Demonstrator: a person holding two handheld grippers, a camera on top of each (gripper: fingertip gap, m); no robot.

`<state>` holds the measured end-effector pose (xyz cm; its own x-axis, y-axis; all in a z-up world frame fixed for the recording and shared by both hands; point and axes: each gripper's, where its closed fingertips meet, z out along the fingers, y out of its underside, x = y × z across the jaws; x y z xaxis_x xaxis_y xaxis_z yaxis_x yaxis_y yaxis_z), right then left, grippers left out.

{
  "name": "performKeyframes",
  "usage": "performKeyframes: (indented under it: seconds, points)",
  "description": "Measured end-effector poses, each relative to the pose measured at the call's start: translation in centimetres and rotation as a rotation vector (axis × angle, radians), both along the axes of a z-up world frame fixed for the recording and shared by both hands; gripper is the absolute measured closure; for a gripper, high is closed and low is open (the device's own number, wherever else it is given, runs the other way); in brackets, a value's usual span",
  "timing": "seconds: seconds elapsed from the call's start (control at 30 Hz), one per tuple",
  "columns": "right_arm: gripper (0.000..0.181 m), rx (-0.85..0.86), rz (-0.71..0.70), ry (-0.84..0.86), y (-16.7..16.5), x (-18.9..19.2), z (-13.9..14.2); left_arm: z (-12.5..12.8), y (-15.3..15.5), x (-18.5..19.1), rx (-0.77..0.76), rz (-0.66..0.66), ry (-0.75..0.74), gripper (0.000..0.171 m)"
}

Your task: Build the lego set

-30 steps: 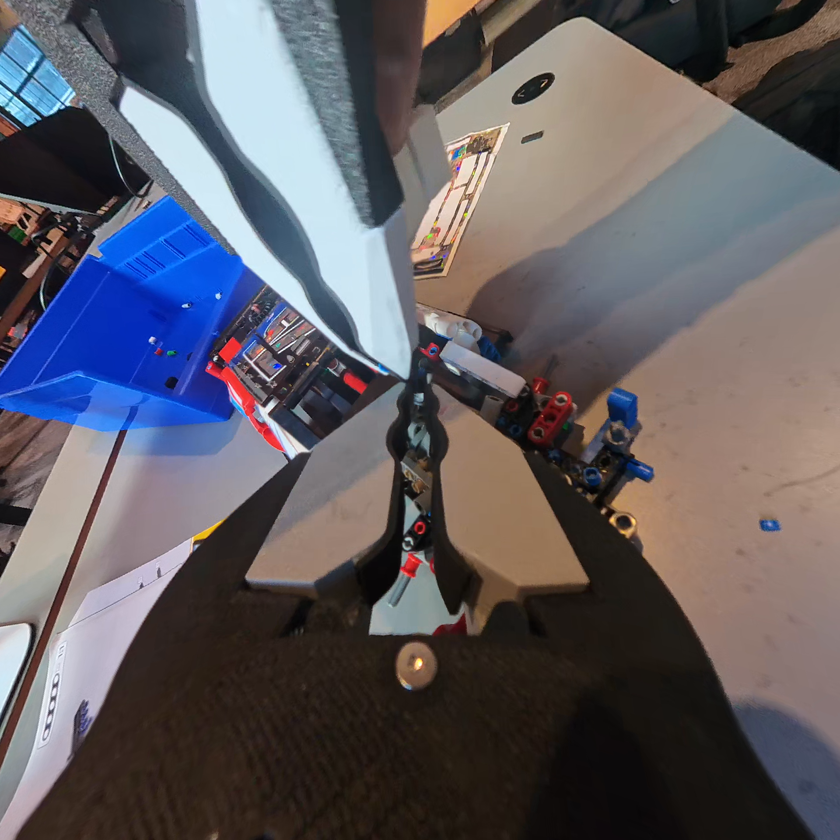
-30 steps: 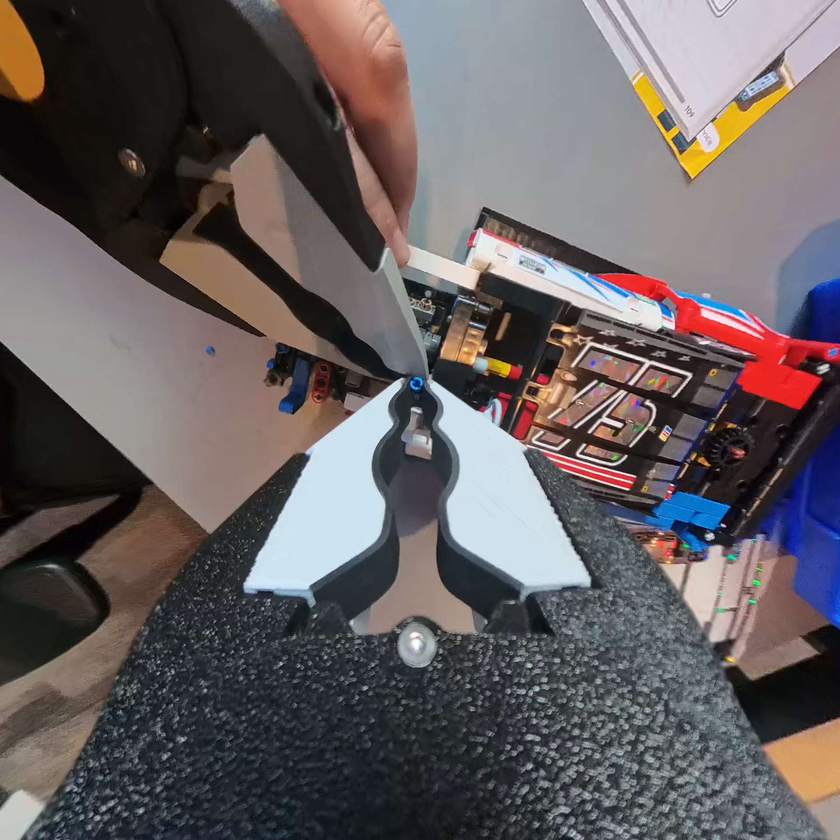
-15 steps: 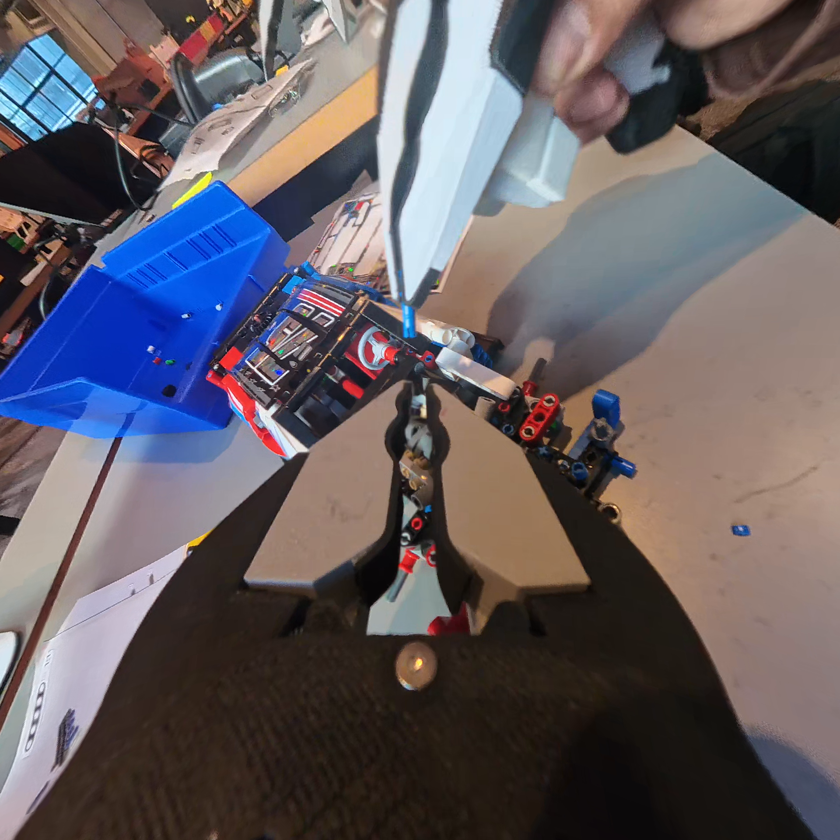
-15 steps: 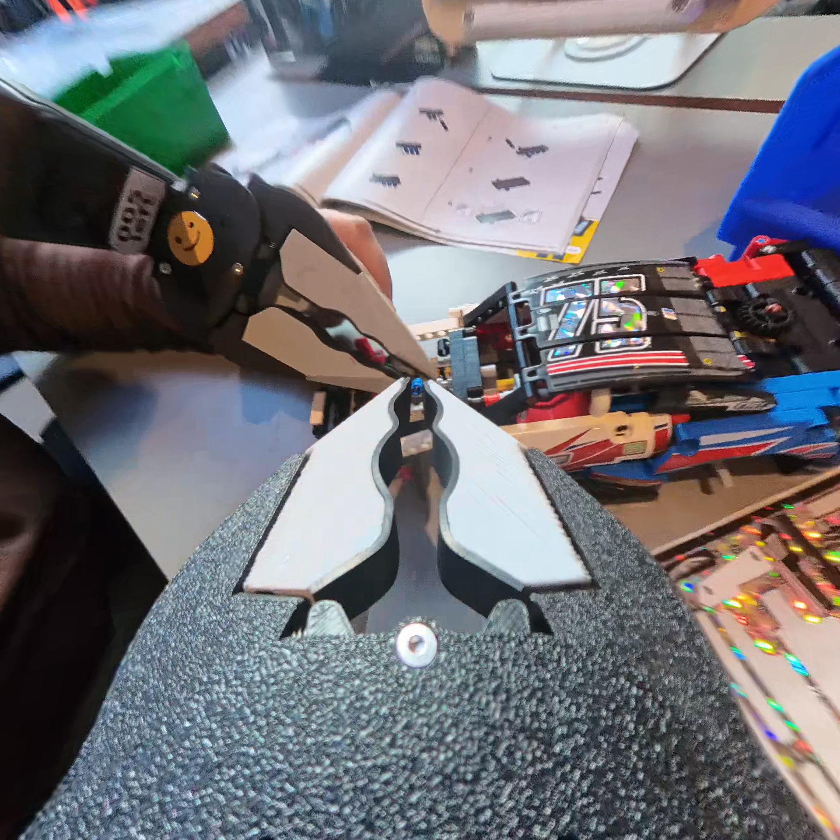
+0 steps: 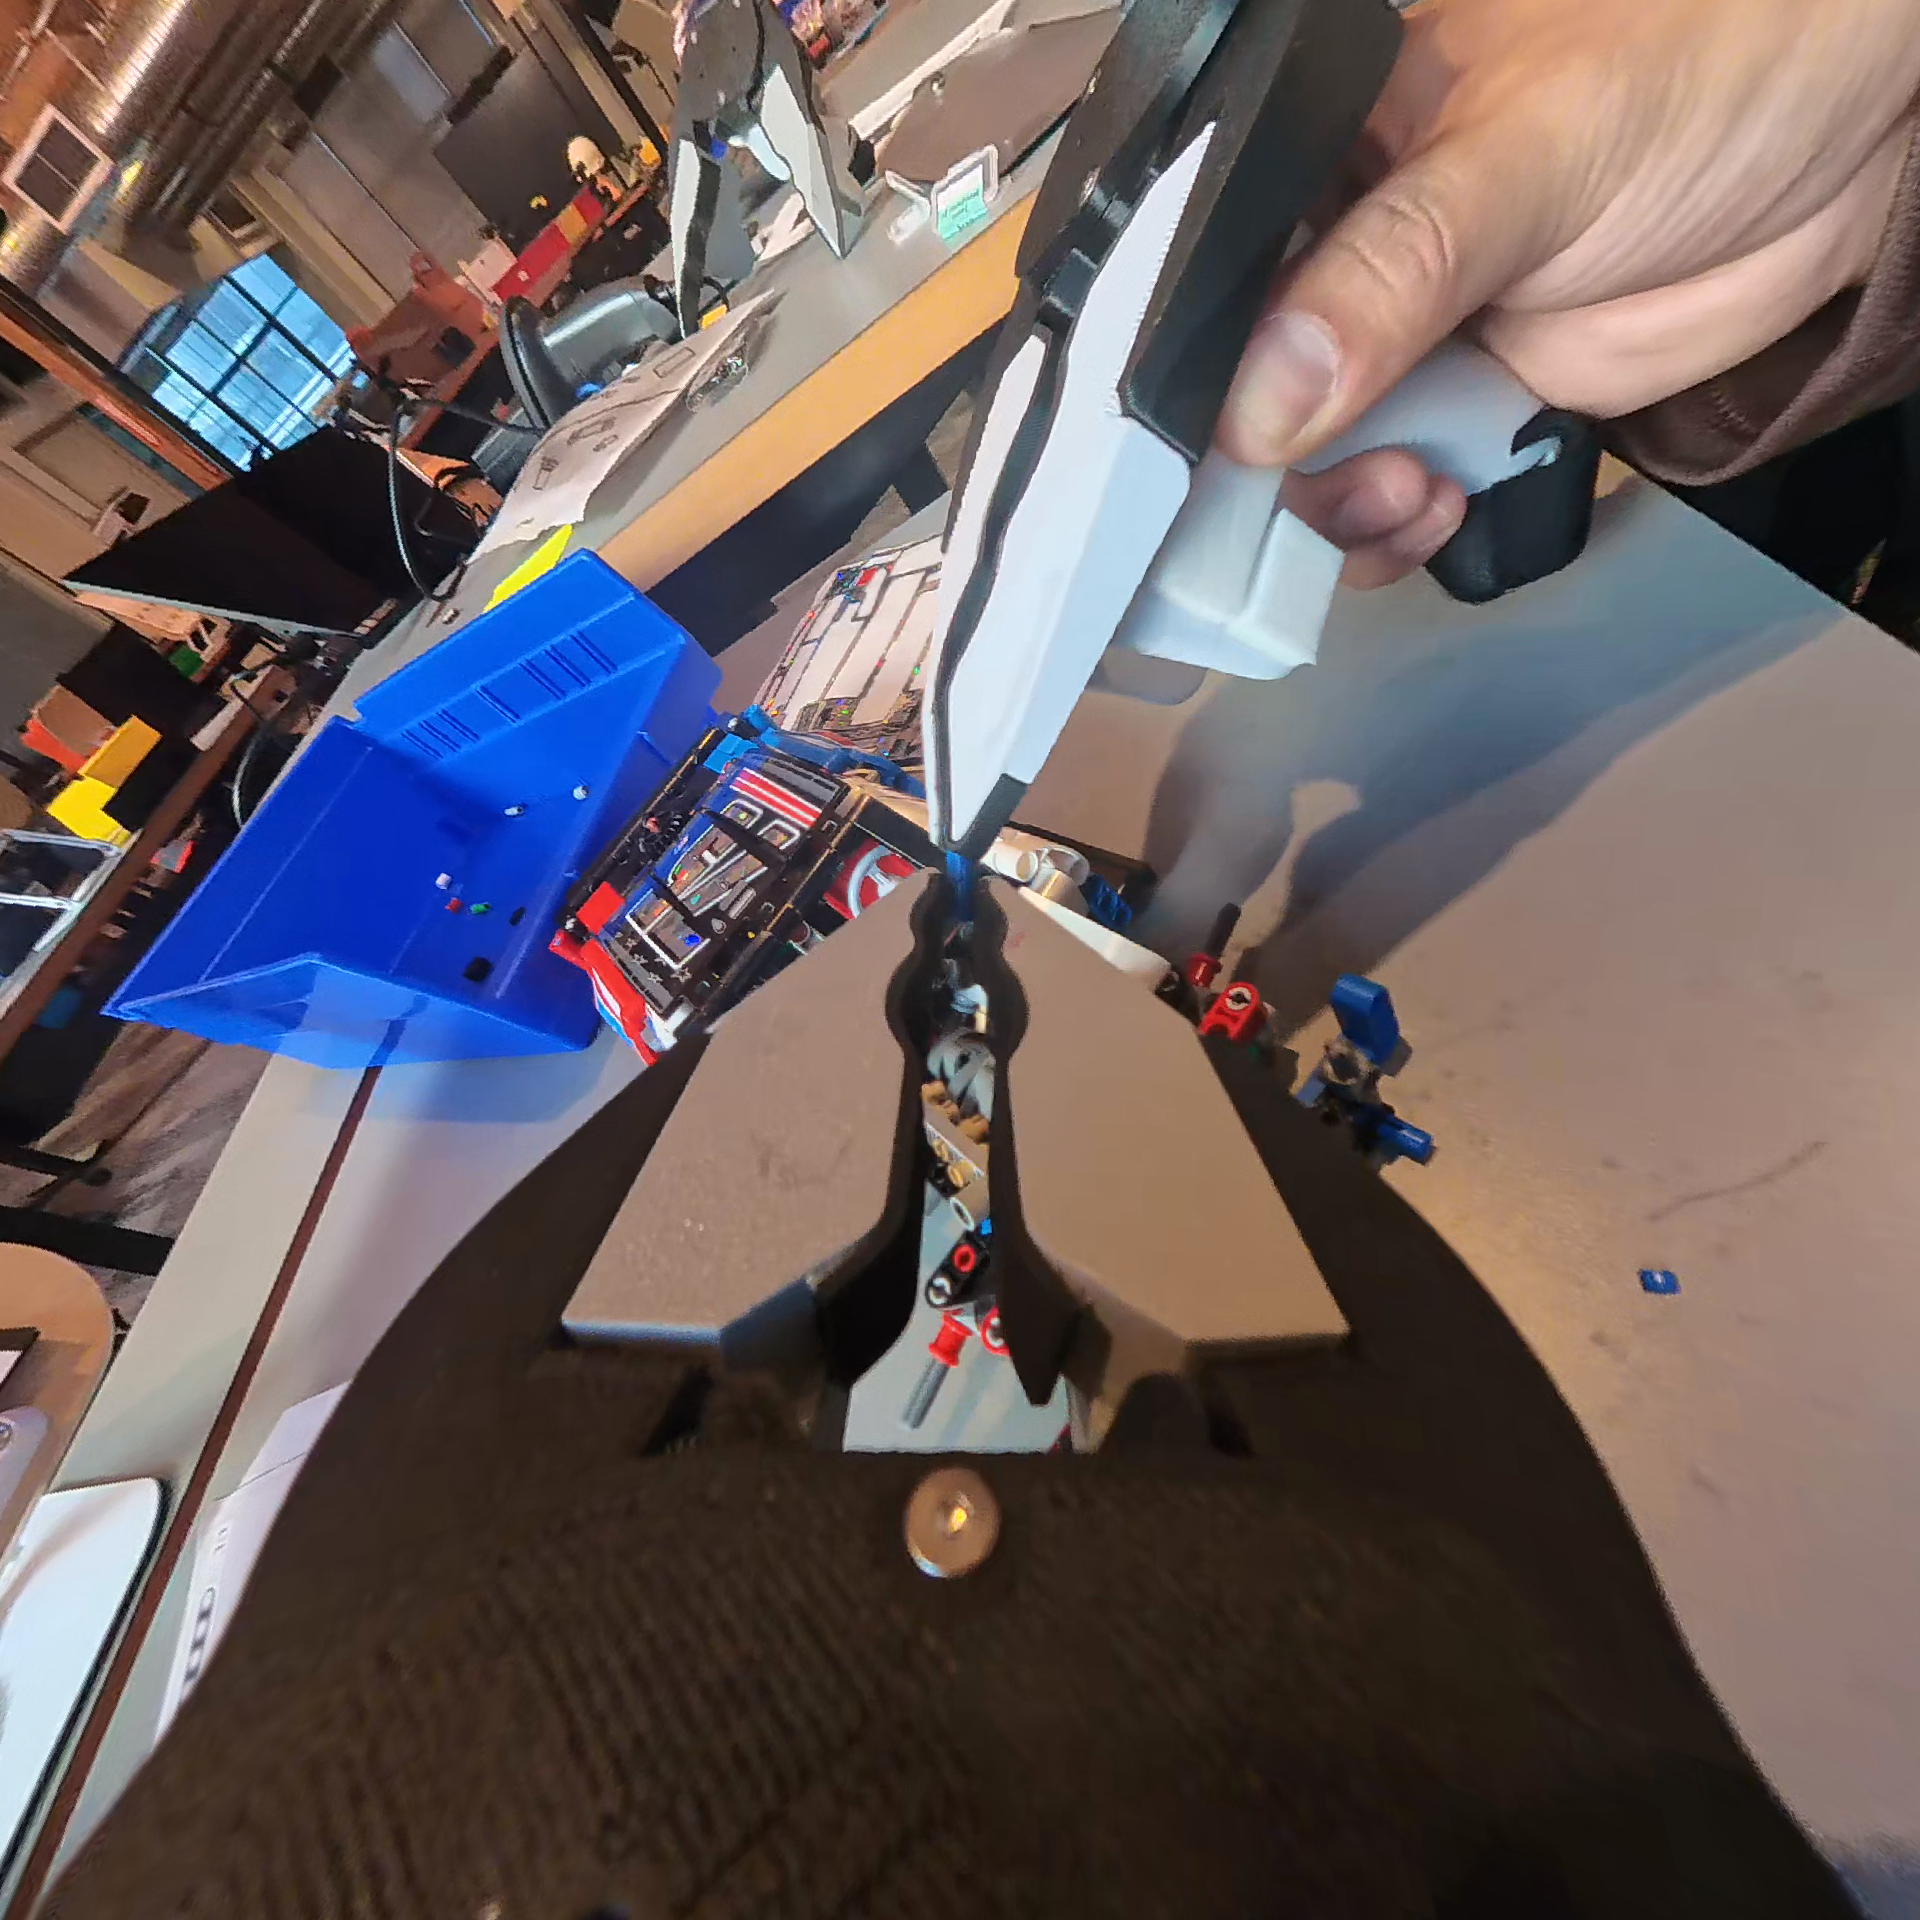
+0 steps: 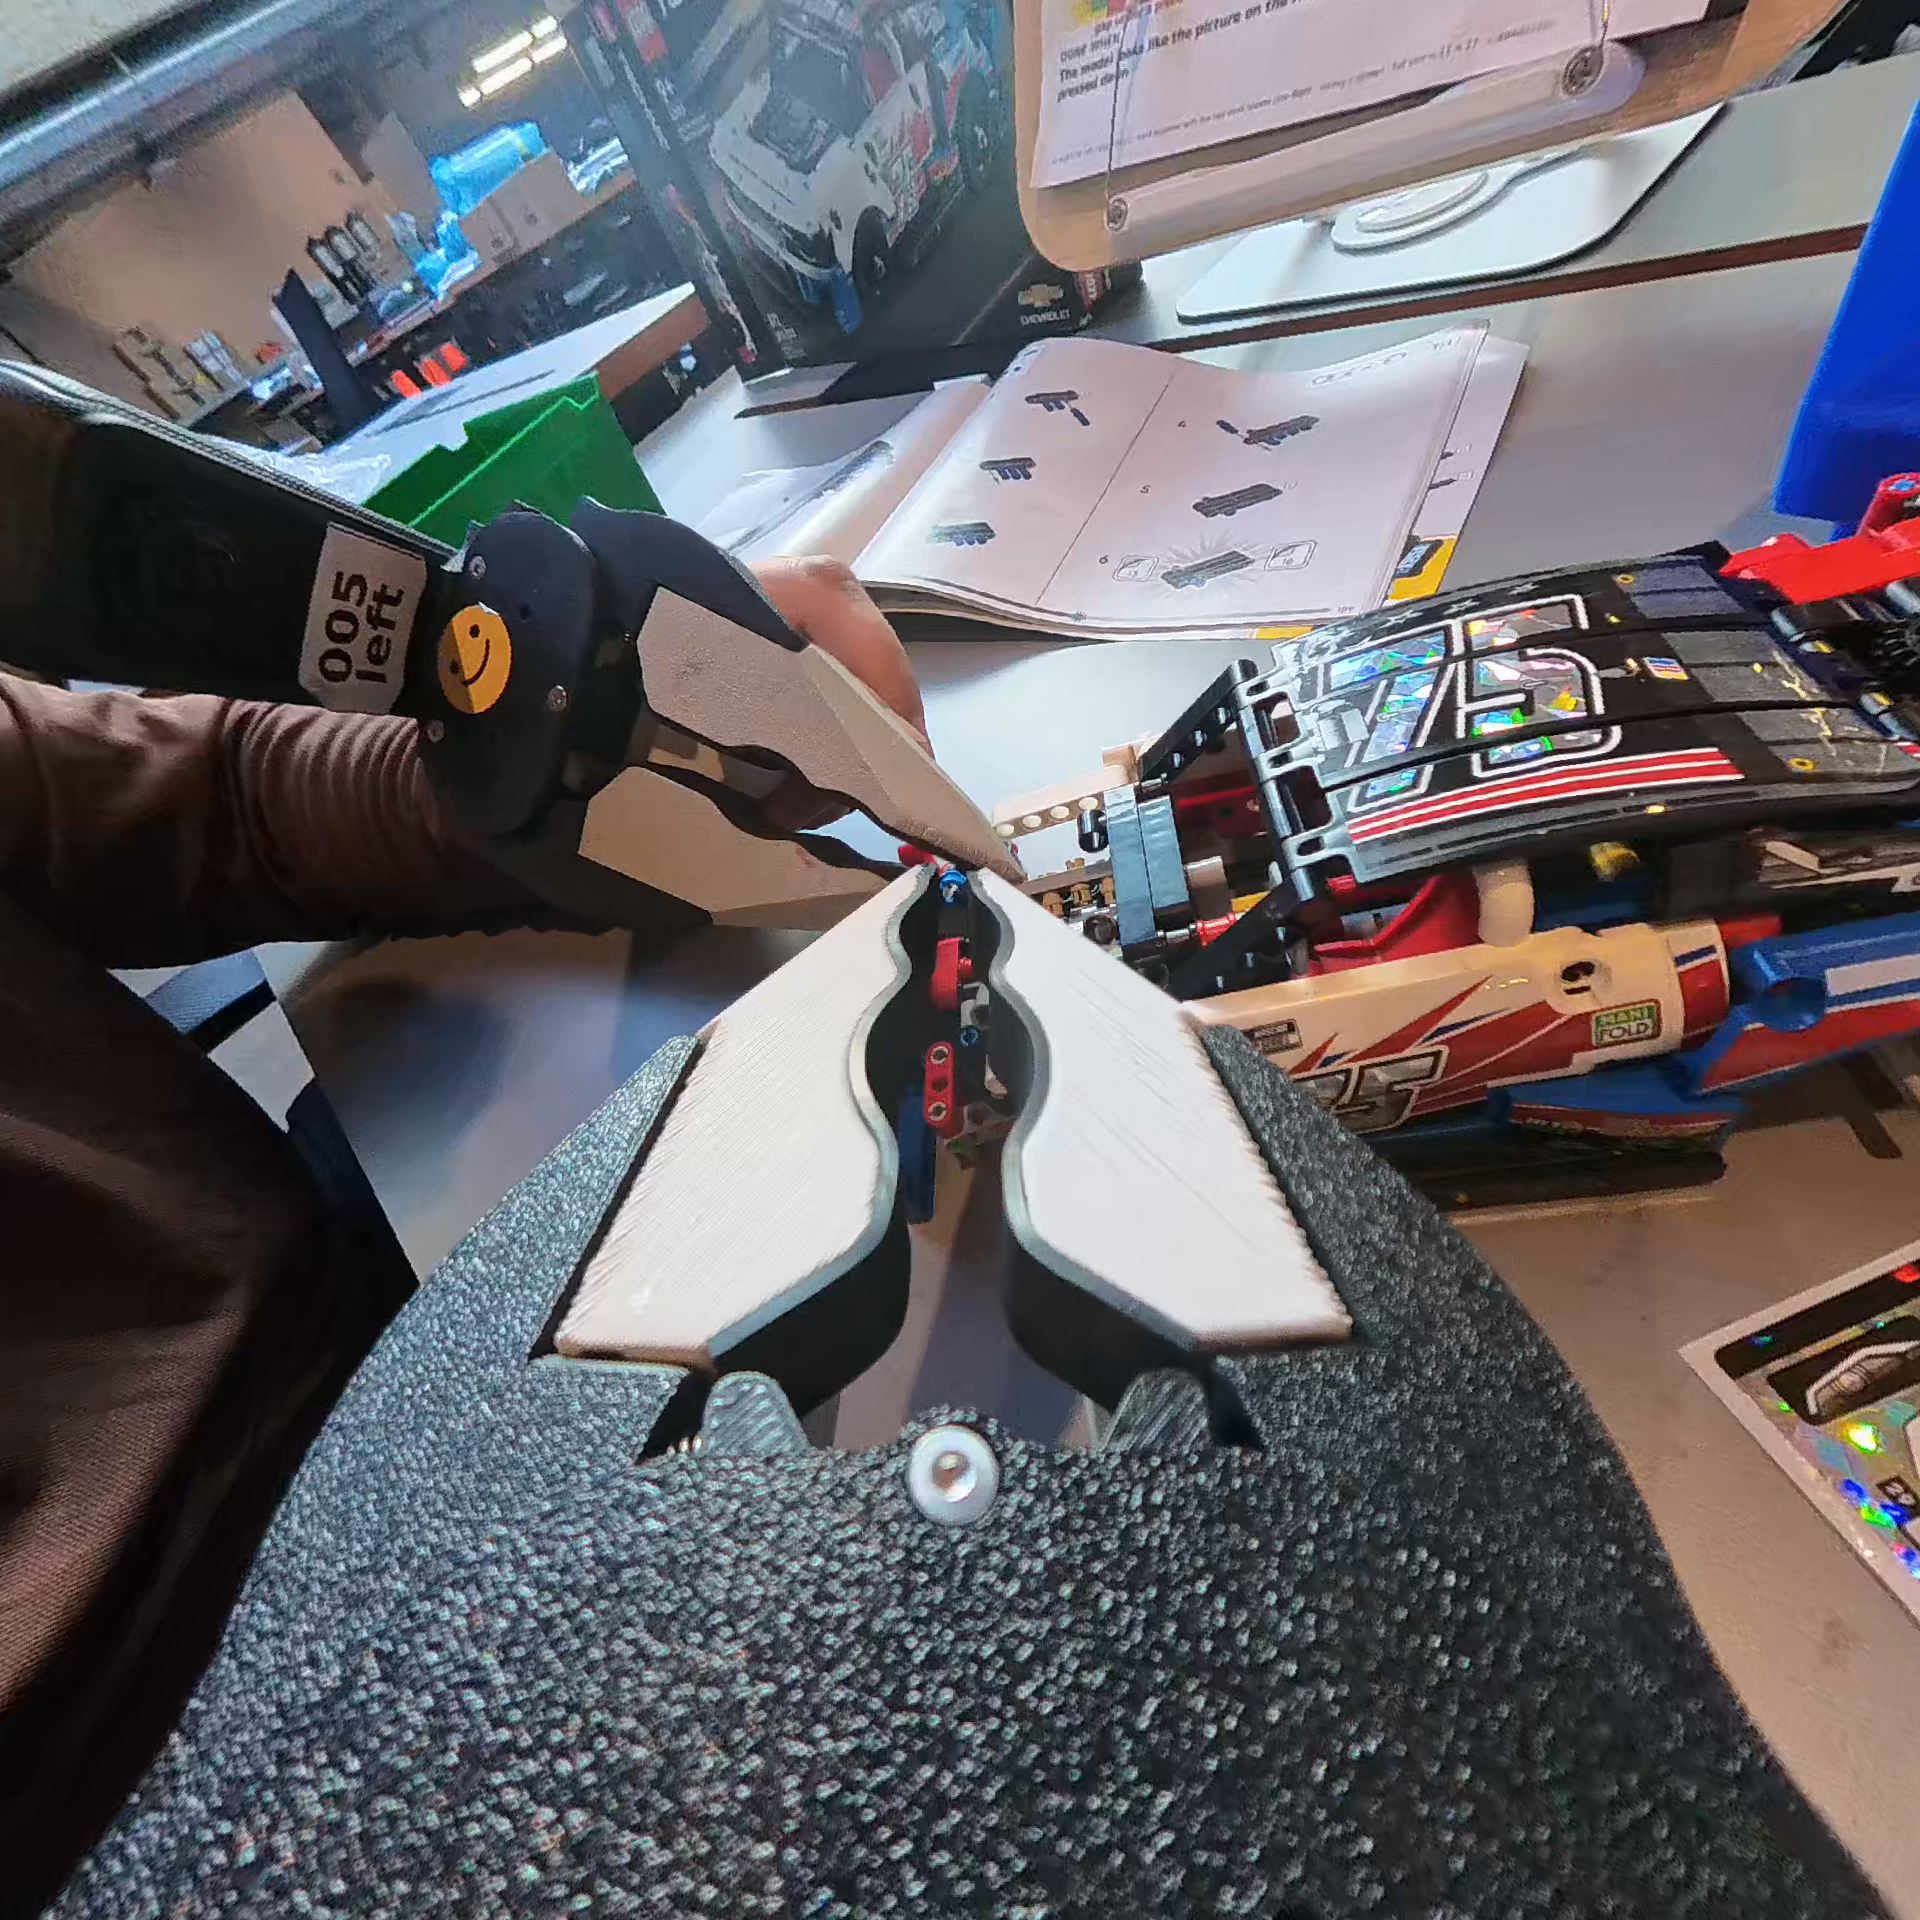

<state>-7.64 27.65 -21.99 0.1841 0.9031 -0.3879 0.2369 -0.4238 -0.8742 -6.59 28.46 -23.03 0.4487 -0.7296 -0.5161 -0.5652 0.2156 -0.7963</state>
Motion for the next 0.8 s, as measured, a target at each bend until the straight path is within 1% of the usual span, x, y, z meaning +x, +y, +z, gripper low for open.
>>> performKeyframes:
  seconds: [0.13, 0.27, 0.4, 0.47, 0.57, 0.8]
  points:
    - [0.176, 0.067, 0.007, 0.017, -0.2, 0.2, 0.7, 0.7, -0.2, 0.1, 0.012, -0.007, -0.018, 0.17]
    - [0.172, 0.142, 0.015, -0.021, -0.3, 0.6, 0.9, 0.7, -0.2, 0.1, -0.004, -0.012, -0.028, 0.17]
    - [0.17, 0.153, 0.018, -0.013, -0.2, 0.8, 1.4, 0.6, -0.5, 0.3, -0.003, -0.023, -0.022, 0.17]
    - [0.171, 0.16, 0.029, -0.034, -0.3, 0.7, 1.1, 0.6, -0.5, 0.4, 0.0, -0.022, -0.021, 0.17]
    - [0.176, 0.183, 0.033, -0.064, -0.4, 0.6, 0.5, 0.6, -0.4, 0.3, -0.005, -0.02, -0.025, 0.17]
    - [0.176, 0.15, 0.042, -0.035, -0.4, 0.4, 0.6, 0.6, -0.4, 0.2, -0.009, -0.023, -0.033, 0.17]
